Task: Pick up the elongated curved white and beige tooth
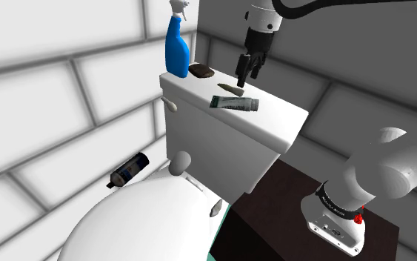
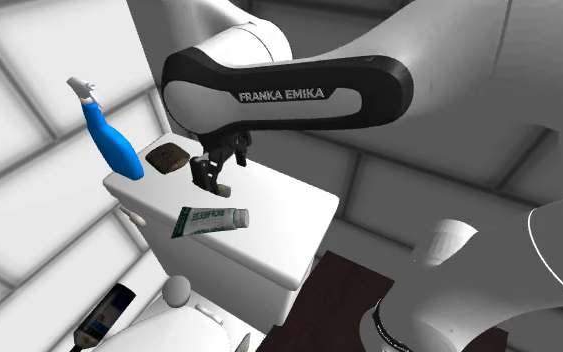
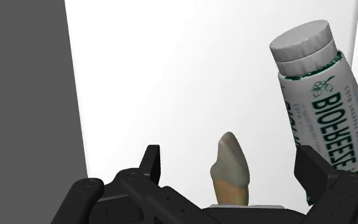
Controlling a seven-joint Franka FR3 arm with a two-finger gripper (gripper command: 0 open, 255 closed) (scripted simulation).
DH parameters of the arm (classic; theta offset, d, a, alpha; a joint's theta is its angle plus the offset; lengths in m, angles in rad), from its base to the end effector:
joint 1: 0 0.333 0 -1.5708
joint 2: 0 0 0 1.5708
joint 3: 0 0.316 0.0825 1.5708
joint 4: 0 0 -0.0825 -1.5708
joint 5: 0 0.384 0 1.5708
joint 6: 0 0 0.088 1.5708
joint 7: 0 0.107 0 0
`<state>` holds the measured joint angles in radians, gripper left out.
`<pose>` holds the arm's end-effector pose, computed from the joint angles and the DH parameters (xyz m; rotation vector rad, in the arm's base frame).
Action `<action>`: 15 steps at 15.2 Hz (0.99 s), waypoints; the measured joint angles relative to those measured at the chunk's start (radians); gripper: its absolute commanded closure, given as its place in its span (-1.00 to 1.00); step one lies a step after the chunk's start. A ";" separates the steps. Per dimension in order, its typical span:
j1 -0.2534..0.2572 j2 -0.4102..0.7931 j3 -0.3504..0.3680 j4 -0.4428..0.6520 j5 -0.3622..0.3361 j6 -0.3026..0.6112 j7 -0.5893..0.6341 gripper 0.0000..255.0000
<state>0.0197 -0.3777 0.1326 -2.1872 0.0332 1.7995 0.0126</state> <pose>0.4340 0.0754 0.5370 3.1183 0.1911 -0.0180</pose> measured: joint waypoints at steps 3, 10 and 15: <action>0.001 0.070 0.023 0.038 -0.027 0.046 0.022 -1.00; 0.003 0.095 0.030 -0.028 -0.033 0.138 0.031 -1.00; 0.008 0.093 0.036 -0.031 -0.021 0.151 0.034 1.00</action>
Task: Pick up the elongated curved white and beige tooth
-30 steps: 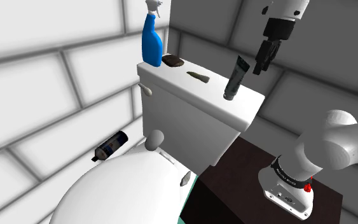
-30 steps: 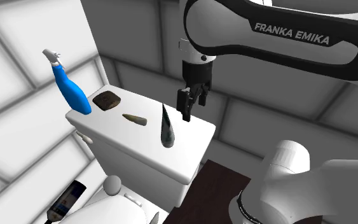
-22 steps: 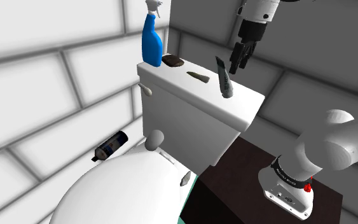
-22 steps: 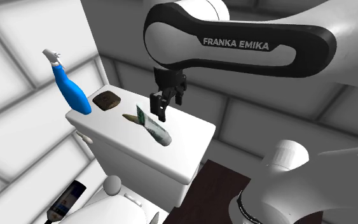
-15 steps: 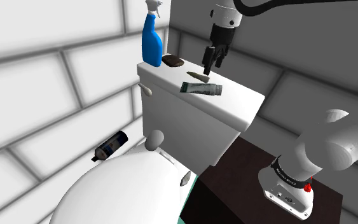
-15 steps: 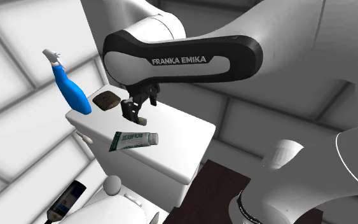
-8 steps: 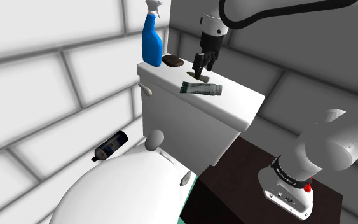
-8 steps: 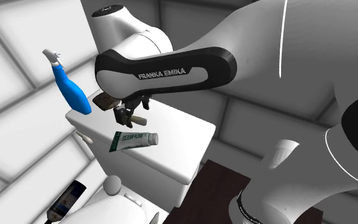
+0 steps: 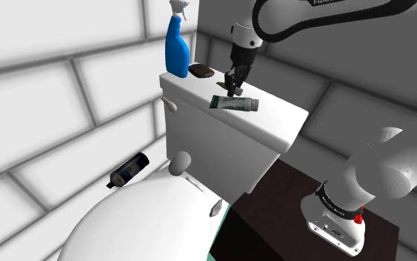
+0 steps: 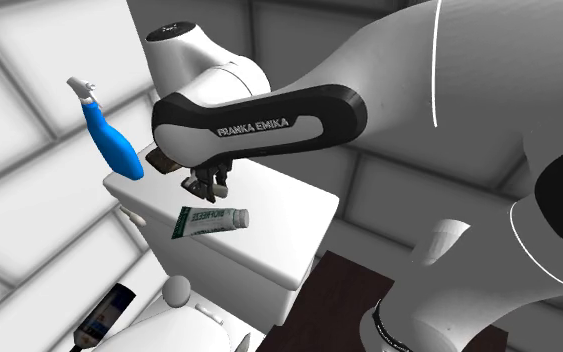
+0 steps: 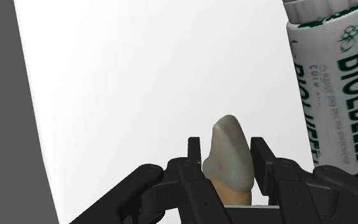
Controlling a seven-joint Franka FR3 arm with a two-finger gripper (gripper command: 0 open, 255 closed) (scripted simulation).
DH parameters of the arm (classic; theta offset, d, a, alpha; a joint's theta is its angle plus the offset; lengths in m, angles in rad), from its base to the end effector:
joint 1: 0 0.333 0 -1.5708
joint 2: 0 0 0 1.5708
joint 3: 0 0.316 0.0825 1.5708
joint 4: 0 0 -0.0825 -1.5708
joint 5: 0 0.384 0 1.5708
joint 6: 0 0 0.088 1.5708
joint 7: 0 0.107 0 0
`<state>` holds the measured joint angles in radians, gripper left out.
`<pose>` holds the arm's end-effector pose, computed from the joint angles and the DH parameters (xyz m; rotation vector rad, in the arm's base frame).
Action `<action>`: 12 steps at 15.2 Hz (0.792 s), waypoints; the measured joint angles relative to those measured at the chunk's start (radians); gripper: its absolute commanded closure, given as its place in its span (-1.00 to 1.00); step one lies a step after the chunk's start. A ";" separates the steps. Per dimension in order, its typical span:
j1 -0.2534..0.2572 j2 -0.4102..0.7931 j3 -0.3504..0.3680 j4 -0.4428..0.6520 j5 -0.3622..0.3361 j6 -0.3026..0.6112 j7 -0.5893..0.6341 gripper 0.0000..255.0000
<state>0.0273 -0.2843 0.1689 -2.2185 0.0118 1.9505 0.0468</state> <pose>0.4592 0.0966 0.4925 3.0996 0.2154 0.0260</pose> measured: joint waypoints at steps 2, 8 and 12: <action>0.000 -0.008 -0.001 -0.008 -0.005 0.005 0.000 1.00; -0.004 0.000 -0.003 0.012 -0.010 -0.019 -0.001 1.00; -0.005 -0.009 -0.006 0.049 -0.010 -0.067 -0.003 1.00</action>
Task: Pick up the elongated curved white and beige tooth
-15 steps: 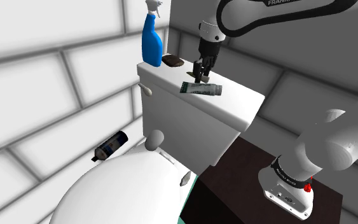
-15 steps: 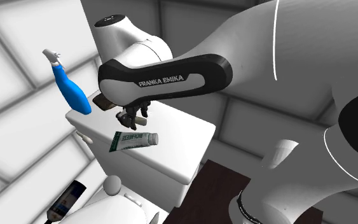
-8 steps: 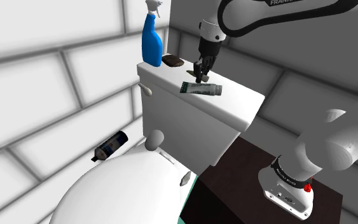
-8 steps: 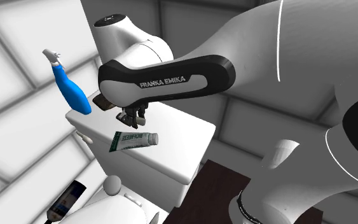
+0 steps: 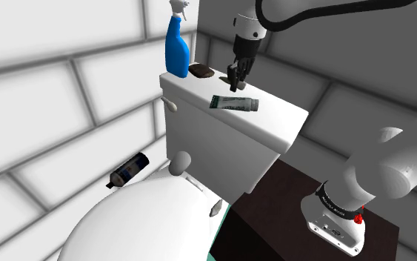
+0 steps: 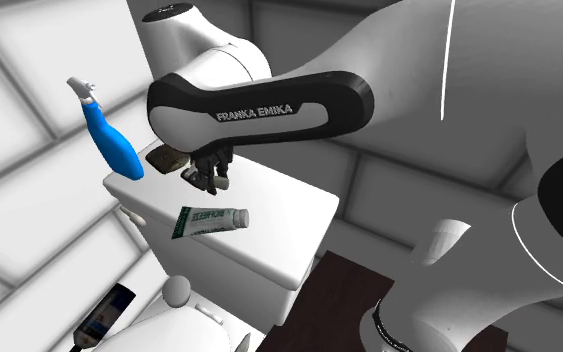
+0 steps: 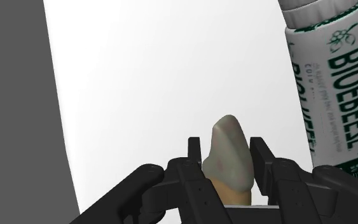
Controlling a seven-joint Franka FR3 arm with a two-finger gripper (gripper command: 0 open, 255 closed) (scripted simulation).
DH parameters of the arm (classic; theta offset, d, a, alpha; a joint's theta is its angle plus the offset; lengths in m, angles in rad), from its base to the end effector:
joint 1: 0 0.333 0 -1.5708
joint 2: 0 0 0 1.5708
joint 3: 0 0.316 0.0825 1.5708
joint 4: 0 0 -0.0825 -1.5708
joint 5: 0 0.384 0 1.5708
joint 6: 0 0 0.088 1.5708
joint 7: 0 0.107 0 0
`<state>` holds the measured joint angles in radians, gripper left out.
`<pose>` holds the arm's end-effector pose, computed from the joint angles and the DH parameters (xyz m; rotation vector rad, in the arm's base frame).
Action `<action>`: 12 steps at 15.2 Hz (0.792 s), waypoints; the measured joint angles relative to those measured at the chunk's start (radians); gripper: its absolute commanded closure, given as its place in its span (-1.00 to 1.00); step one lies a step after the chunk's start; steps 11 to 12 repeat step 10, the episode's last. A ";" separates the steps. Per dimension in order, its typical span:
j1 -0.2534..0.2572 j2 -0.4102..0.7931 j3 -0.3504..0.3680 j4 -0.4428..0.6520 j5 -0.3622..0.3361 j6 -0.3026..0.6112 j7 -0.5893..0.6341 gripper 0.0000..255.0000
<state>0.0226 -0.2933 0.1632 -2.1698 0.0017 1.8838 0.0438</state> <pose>0.4591 0.0918 0.5142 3.0899 0.2084 0.0134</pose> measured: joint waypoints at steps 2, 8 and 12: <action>-0.001 -0.001 -0.002 0.030 -0.001 -0.031 -0.003 1.00; -0.002 -0.003 -0.003 0.104 0.000 -0.108 -0.005 1.00; -0.002 -0.001 -0.003 0.130 -0.001 -0.130 -0.004 1.00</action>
